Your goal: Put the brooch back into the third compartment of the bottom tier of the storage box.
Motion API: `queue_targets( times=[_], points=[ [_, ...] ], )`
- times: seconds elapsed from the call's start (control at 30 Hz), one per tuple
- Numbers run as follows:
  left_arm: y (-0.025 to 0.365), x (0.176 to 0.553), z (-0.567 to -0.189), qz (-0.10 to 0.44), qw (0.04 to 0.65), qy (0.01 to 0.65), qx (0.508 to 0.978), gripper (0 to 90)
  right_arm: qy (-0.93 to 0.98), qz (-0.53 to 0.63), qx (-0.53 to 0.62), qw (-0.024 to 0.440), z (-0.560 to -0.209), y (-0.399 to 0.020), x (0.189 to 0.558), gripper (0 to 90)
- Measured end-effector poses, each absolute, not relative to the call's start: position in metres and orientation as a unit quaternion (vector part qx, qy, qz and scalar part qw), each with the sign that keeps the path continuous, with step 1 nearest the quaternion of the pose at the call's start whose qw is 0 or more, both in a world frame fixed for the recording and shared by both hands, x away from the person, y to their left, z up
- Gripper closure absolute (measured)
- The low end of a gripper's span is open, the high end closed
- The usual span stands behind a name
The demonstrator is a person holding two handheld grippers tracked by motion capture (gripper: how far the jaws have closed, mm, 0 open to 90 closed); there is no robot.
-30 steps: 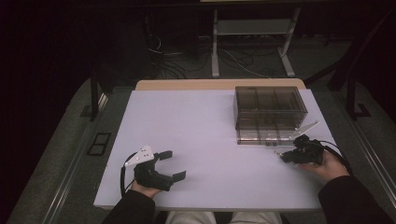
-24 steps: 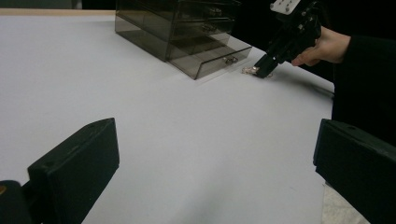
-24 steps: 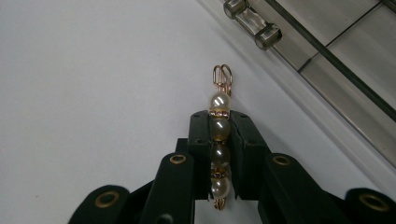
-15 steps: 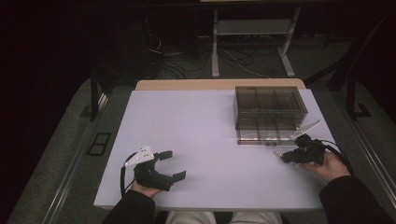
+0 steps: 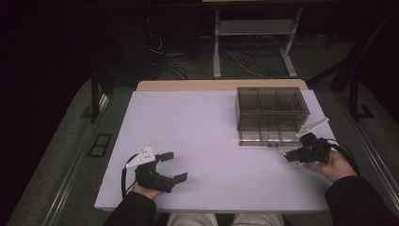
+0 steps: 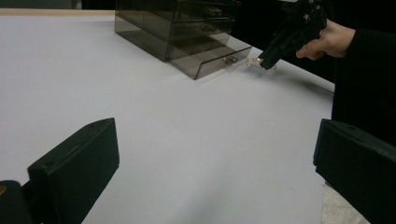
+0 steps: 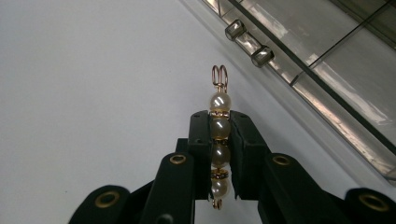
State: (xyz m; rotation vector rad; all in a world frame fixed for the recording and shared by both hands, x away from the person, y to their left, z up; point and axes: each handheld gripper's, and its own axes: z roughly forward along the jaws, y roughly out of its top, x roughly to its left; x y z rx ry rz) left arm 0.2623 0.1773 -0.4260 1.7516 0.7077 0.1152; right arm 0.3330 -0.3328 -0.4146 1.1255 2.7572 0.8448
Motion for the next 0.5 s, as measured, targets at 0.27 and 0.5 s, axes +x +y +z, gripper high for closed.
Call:
queue_targets(
  times=[0.27, 0.5],
  points=[
    [0.177, 0.262, -0.426, 0.049, 0.584, 0.304, 0.751, 0.0, 0.89, 0.274, 0.362, 0.029, -0.406, -0.335, 0.335, 78.9],
    [0.177, 0.262, -0.426, 0.05, 0.587, 0.305, 0.749, 0.0, 0.889, 0.277, 0.363, 0.033, -0.401, -0.337, 0.337, 78.9]
  ],
)
